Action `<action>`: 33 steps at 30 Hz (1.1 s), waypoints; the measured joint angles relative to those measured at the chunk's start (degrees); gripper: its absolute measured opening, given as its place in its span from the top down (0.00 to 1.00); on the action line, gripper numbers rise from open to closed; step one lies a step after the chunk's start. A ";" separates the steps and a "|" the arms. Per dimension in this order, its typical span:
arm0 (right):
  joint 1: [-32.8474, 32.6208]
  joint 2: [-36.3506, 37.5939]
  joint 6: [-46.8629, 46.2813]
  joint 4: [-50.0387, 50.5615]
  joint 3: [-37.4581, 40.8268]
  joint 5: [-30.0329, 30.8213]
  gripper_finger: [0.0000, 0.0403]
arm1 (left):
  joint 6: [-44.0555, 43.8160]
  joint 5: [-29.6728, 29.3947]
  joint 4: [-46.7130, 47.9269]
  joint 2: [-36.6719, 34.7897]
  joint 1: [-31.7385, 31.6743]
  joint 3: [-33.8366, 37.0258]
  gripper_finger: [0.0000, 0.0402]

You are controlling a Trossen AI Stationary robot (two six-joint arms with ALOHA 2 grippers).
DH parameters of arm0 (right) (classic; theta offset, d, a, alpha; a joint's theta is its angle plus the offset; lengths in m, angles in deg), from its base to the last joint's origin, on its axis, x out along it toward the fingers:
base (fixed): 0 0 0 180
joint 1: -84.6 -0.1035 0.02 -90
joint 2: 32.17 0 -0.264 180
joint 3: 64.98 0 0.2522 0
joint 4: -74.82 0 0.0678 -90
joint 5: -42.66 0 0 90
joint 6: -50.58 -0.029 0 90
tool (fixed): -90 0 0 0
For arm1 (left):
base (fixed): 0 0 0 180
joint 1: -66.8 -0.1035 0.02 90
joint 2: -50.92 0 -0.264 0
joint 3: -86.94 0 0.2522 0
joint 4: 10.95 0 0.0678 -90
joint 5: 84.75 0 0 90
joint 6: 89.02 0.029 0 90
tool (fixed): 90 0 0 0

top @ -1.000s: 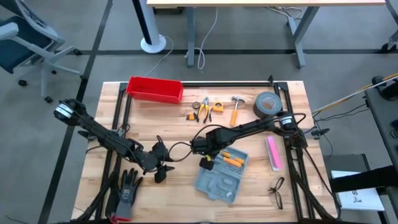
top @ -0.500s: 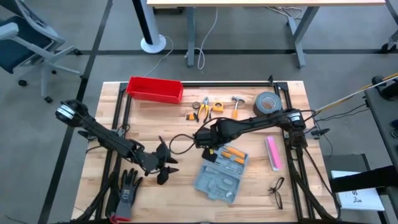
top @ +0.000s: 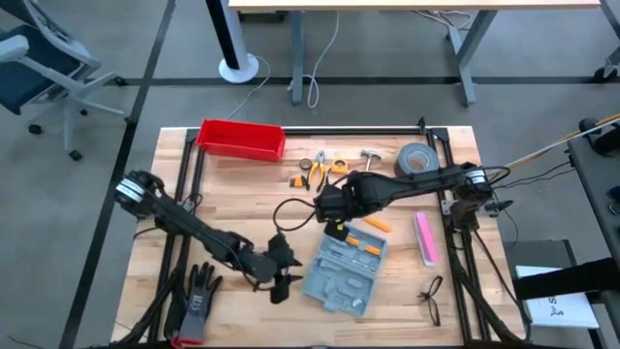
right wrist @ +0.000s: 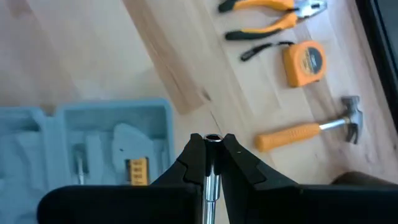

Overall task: Prefit tool cases
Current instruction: Remove the screwdriver bit holder handle from the gray toolbox

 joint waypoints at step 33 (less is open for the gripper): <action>15.19 0.22 13.28 -15.68 18.65 -4.78 0.98 | -2.60 -0.42 2.68 3.34 -1.62 -3.45 0.62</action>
